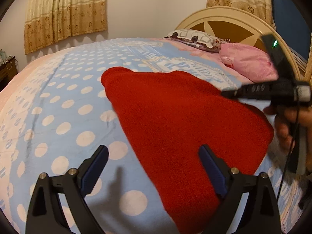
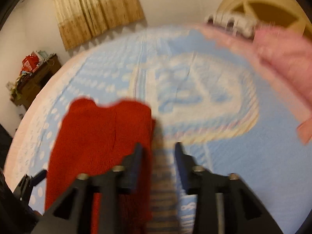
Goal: Fold small clothes
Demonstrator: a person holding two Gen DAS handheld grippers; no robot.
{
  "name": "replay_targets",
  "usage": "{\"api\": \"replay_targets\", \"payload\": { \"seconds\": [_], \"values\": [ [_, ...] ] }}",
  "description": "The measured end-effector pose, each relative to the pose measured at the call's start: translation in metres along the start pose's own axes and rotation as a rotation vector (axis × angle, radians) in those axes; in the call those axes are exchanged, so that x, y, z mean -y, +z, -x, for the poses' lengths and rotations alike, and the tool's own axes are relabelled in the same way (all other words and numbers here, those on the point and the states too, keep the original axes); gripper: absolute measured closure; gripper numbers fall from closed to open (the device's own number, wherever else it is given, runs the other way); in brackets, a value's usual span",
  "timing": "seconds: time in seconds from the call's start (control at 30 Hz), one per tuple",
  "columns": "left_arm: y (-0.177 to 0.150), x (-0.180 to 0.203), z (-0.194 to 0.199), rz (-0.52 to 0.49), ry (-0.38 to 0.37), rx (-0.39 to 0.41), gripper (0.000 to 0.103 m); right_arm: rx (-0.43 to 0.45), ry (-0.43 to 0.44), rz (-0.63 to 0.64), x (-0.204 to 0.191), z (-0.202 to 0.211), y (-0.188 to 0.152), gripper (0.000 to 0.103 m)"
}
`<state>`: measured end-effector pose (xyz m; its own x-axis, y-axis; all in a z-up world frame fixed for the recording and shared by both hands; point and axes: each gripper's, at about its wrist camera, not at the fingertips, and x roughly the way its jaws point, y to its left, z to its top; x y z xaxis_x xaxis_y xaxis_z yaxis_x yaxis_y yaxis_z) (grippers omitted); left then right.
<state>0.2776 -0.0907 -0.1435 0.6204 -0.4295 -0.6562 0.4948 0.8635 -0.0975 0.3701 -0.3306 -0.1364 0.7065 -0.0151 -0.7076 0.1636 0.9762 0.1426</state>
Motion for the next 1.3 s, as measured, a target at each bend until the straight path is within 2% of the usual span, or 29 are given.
{"api": "replay_targets", "payload": {
  "seconds": [0.1, 0.13, 0.2, 0.23, 0.33, 0.37, 0.4, 0.43, 0.5, 0.63, 0.7, 0.87, 0.97, 1.1, 1.2, 1.3],
  "values": [
    [0.0, -0.001, -0.001, 0.01, 0.001, -0.007, 0.004, 0.061, 0.081, 0.066, -0.026, 0.02, 0.005, 0.062],
    [0.0, -0.001, -0.002, 0.011, -0.001, -0.009, 0.003, 0.066, 0.152, 0.111, -0.041, 0.026, 0.003, 0.062],
    [0.0, -0.002, -0.002, 0.019, 0.0, -0.014, 0.001, 0.03, 0.245, 0.189, -0.064, 0.026, -0.004, 0.062],
    [0.0, -0.002, -0.003, 0.021, 0.0, -0.015, 0.001, 0.014, 0.257, 0.217, -0.072, 0.024, -0.008, 0.062],
    [-0.001, -0.002, -0.002, 0.026, 0.003, -0.014, 0.0, -0.042, 0.231, 0.276, -0.08, 0.013, -0.028, 0.062],
    [-0.001, -0.002, -0.002, 0.028, 0.002, -0.014, 0.0, -0.059, 0.191, 0.294, -0.078, 0.008, -0.037, 0.063],
    [-0.001, -0.003, -0.002, 0.031, 0.001, -0.015, 0.0, -0.074, 0.142, 0.316, -0.077, 0.002, -0.044, 0.065],
    [-0.002, -0.004, -0.002, 0.034, 0.0, -0.016, 0.0, -0.093, 0.109, 0.334, -0.072, -0.005, -0.053, 0.073],
    [-0.002, -0.004, -0.004, 0.036, -0.014, -0.024, 0.0, -0.075, 0.118, 0.34, -0.062, -0.006, -0.06, 0.073],
    [-0.002, 0.0, -0.004, 0.015, -0.007, -0.024, 0.0, -0.096, 0.108, 0.33, -0.06, -0.005, -0.053, 0.074],
    [-0.002, -0.001, -0.004, 0.02, -0.007, -0.025, 0.0, -0.08, 0.102, 0.326, -0.066, -0.001, -0.048, 0.074],
    [-0.003, -0.003, -0.004, 0.029, -0.003, -0.025, 0.0, -0.027, 0.149, 0.342, -0.094, 0.007, -0.025, 0.071],
    [-0.003, -0.004, -0.004, 0.024, 0.003, -0.022, 0.0, -0.082, 0.165, 0.323, -0.099, -0.016, -0.011, 0.072],
    [-0.004, -0.004, -0.004, 0.026, 0.003, -0.021, 0.0, -0.189, 0.069, 0.269, -0.081, -0.059, -0.008, 0.072],
    [-0.003, -0.003, -0.004, 0.022, -0.003, -0.025, 0.0, -0.19, 0.112, 0.188, -0.06, -0.061, -0.005, 0.073],
    [-0.003, -0.003, -0.003, 0.024, -0.007, -0.023, 0.0, -0.19, 0.126, 0.188, -0.058, -0.056, -0.004, 0.073]
  ]
}}
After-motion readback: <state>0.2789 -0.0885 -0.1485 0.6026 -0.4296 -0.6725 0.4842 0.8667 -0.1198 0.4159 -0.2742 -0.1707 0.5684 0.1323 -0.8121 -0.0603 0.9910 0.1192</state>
